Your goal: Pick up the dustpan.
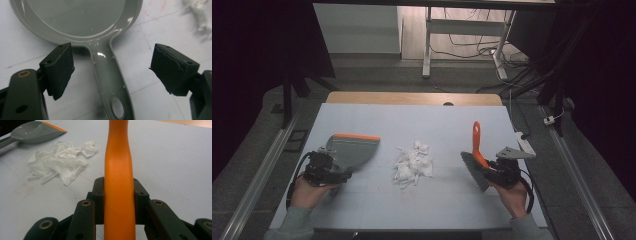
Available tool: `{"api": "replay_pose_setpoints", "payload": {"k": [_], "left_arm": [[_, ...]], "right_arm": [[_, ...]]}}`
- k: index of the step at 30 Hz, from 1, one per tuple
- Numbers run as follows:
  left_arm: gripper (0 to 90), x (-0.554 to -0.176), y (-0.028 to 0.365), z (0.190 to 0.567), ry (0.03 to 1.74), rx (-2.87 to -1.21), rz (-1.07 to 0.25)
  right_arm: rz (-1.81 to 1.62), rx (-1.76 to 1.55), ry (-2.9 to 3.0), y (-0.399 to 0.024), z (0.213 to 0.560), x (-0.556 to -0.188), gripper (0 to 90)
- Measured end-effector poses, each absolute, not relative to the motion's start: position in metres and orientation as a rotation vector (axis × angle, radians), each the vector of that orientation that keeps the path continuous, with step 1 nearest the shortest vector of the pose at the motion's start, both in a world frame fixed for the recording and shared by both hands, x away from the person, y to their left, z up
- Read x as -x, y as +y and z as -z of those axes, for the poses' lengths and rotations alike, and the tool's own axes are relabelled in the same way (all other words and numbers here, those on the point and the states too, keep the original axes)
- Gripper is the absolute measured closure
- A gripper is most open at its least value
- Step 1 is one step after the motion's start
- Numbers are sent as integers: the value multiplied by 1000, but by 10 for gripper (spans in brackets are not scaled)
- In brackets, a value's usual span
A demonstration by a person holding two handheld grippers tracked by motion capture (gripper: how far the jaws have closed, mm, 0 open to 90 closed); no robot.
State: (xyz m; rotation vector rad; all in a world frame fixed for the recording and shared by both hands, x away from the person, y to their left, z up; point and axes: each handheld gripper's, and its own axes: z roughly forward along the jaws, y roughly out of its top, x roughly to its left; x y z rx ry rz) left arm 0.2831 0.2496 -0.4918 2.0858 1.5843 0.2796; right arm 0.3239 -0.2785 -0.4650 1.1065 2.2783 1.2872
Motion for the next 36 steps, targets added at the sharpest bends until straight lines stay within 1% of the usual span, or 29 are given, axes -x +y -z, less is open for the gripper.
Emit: {"api": "replay_pose_setpoints", "payload": {"k": [8, 14, 17, 19, 21, 22, 23, 27, 31, 34, 36], "left_arm": [[186, -291, 248, 512, 1636, -2094, -240], [188, -294, 249, 517, 1678, -2066, -258], [203, -296, 251, 520, 1694, -2055, -251], [237, -297, 252, 521, 1706, -2041, -250], [250, -297, 252, 522, 1707, -2032, -237], [280, -298, 252, 523, 1705, -2028, -227], [280, -298, 252, 523, 1706, -2024, -223], [358, -300, 254, 525, 1712, -2014, -218], [416, -301, 255, 525, 1726, -2004, -211], [479, -301, 257, 525, 1722, -1984, -198], [547, -301, 258, 525, 1722, -1973, -190]], "right_arm": [[-1281, -1115, 2277, -279, 466, -324, 702], [-1278, -1117, 2275, -279, 467, -323, 703], [-1276, -1115, 2274, -279, 466, -323, 702], [-1274, -1116, 2274, -279, 466, -323, 702], [-1274, -1118, 2274, -279, 467, -323, 702], [-1270, -1116, 2278, -279, 467, -323, 702], [-1270, -1116, 2278, -279, 467, -323, 702], [-1271, -1114, 2273, -279, 467, -322, 702], [-1264, -1115, 2277, -279, 467, -322, 702], [-1262, -1117, 2277, -279, 467, -322, 702], [-1264, -1116, 2277, -279, 467, -322, 702]]}}
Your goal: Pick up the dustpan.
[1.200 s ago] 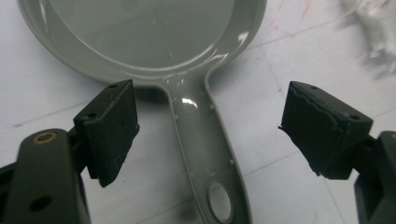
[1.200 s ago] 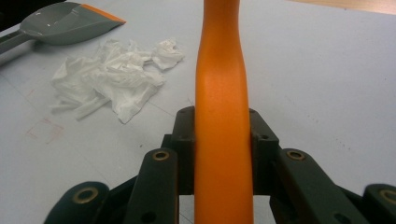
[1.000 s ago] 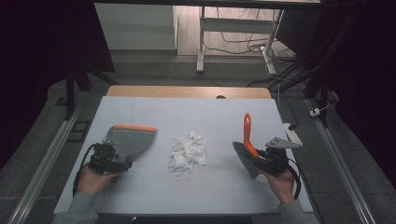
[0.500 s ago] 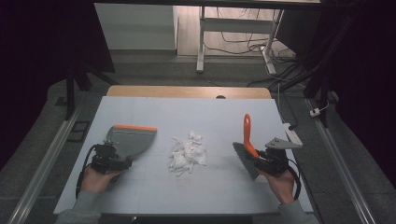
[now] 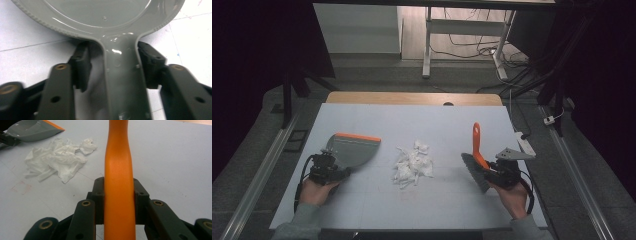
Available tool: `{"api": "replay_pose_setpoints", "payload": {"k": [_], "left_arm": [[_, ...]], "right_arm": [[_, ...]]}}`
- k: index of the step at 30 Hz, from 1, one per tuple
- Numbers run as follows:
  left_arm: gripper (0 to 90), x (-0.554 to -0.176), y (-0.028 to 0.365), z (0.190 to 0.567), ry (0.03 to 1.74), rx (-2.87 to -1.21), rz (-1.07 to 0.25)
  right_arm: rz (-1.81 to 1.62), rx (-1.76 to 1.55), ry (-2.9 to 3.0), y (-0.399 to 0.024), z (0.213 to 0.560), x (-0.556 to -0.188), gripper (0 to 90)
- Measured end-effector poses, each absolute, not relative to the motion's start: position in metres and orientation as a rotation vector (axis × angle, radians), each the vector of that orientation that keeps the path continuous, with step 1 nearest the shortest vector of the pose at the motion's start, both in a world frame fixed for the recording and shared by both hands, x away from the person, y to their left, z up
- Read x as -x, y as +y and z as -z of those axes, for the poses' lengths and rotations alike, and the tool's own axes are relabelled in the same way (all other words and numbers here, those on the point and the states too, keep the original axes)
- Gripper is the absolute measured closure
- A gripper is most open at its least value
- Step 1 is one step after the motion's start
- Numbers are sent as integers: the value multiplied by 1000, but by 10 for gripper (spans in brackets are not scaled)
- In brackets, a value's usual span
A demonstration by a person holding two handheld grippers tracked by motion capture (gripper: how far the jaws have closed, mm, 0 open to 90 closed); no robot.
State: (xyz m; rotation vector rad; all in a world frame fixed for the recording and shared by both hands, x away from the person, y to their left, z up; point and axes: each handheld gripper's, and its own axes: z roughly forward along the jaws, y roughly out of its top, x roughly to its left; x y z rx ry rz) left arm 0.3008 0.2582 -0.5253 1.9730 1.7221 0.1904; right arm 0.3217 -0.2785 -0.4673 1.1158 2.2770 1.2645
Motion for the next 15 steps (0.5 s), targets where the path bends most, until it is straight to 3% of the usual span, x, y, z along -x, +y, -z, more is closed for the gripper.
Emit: {"api": "replay_pose_setpoints", "payload": {"k": [2, 15], "left_arm": [[604, -301, 260, 525, 1719, -1966, -188], [615, -297, 266, 520, 1696, -1930, -206]], "right_arm": [[-1265, -1114, 2278, -278, 467, -322, 702], [-1257, -1115, 2279, -278, 468, -322, 702]]}}
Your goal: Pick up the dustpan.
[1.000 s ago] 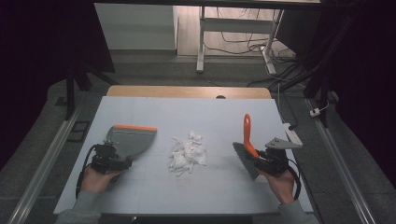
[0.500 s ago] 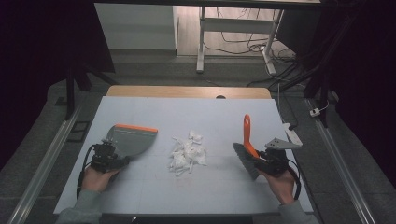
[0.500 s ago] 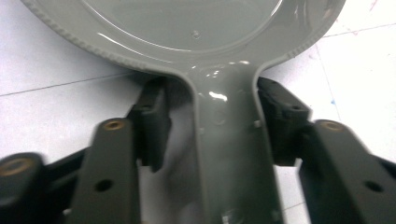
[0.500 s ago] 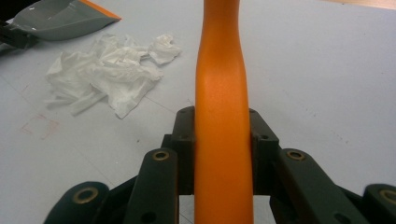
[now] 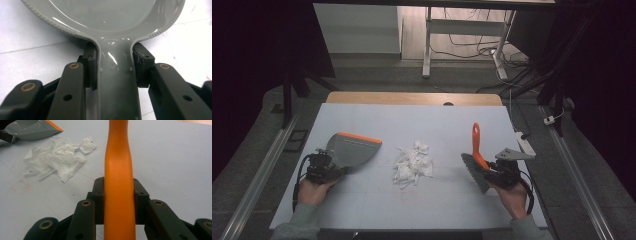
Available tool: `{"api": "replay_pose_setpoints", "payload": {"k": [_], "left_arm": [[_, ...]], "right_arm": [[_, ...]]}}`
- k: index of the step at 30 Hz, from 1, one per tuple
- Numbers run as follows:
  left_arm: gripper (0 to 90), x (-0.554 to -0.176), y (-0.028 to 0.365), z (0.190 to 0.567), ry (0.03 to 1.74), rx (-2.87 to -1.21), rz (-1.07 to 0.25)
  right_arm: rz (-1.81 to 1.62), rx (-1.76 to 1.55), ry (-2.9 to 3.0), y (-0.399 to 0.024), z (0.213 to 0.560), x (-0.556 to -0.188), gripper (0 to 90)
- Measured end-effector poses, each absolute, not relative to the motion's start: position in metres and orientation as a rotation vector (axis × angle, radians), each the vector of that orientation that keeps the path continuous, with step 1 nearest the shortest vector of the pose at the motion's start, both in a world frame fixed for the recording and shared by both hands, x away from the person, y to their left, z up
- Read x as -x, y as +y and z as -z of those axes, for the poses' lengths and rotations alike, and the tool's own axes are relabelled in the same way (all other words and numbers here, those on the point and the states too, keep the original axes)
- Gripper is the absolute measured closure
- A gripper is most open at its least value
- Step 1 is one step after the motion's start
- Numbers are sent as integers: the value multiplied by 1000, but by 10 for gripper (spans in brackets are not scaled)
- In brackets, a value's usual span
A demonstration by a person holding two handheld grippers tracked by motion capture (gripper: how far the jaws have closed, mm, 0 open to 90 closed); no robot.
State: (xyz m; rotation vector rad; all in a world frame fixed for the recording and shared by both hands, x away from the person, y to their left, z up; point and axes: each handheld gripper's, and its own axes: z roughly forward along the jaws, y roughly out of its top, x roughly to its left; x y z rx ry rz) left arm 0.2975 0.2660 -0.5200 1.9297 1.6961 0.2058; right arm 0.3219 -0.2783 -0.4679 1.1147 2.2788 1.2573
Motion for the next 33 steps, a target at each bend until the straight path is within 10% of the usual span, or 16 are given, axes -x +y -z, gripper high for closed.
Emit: {"api": "replay_pose_setpoints", "payload": {"k": [33], "left_arm": [[616, -285, 280, 504, 1554, -1886, -303]], "right_arm": [[-1262, -1111, 2263, -280, 465, -321, 703]]}}
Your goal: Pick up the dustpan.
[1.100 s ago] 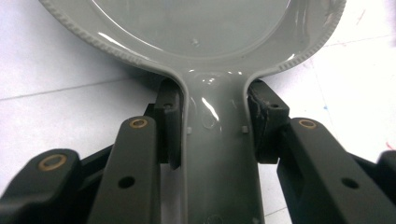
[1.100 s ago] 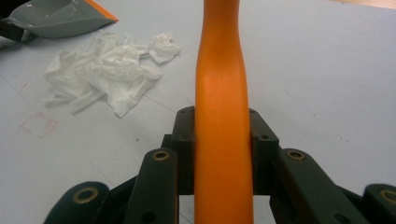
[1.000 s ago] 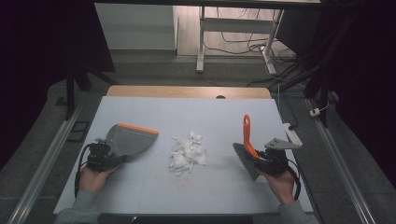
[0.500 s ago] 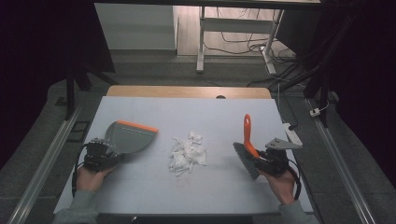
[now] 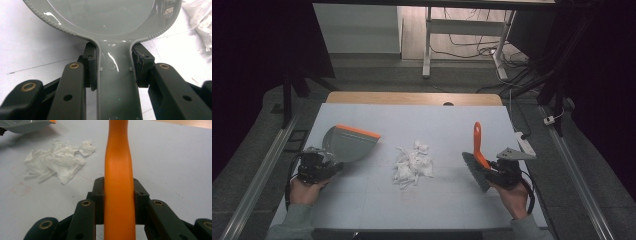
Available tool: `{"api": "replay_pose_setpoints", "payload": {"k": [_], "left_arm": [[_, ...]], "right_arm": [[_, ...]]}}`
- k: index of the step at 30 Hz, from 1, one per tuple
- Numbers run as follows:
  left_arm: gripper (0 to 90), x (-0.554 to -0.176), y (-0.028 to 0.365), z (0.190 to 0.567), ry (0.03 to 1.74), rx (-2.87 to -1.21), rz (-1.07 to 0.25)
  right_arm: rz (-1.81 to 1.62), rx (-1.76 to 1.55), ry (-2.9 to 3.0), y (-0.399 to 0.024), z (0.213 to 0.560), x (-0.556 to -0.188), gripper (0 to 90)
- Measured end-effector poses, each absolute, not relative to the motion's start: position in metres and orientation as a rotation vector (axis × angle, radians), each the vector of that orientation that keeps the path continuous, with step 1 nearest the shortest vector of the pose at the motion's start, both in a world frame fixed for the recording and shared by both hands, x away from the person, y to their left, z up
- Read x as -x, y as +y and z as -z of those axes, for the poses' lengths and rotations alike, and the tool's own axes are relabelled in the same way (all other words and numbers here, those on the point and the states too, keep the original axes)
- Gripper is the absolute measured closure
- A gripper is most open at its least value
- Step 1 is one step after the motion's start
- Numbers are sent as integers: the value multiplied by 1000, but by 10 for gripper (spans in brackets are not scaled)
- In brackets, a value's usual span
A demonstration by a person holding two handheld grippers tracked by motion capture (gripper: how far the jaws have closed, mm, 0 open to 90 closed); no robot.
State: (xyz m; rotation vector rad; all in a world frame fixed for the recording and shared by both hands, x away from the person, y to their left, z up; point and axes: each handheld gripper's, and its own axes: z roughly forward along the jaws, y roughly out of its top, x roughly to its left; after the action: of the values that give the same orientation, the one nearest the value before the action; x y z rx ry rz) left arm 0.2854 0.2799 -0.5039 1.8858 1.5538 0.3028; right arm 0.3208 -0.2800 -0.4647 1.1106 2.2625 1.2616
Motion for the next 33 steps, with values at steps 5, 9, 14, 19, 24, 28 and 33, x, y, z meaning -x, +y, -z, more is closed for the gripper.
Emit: {"api": "replay_pose_setpoints", "payload": {"k": [5, 9, 14, 19, 24, 28, 33], "left_arm": [[616, -282, 284, 499, 1507, -1888, -317], [615, -281, 287, 494, 1460, -1894, -320], [615, -277, 288, 488, 1407, -1910, -321], [616, -273, 287, 484, 1356, -1922, -310], [615, -269, 288, 479, 1326, -1925, -314], [615, -267, 290, 478, 1302, -1924, -300], [615, -261, 293, 476, 1287, -1934, -288]], "right_arm": [[-1273, -1118, 2251, -280, 463, -321, 702], [-1296, -1127, 2237, -280, 461, -324, 702], [-1309, -1148, 2217, -283, 460, -327, 702], [-1326, -1158, 2200, -284, 458, -328, 702], [-1321, -1154, 2201, -284, 457, -327, 703], [-1328, -1155, 2193, -284, 456, -329, 702], [-1327, -1154, 2192, -283, 456, -332, 703]]}}
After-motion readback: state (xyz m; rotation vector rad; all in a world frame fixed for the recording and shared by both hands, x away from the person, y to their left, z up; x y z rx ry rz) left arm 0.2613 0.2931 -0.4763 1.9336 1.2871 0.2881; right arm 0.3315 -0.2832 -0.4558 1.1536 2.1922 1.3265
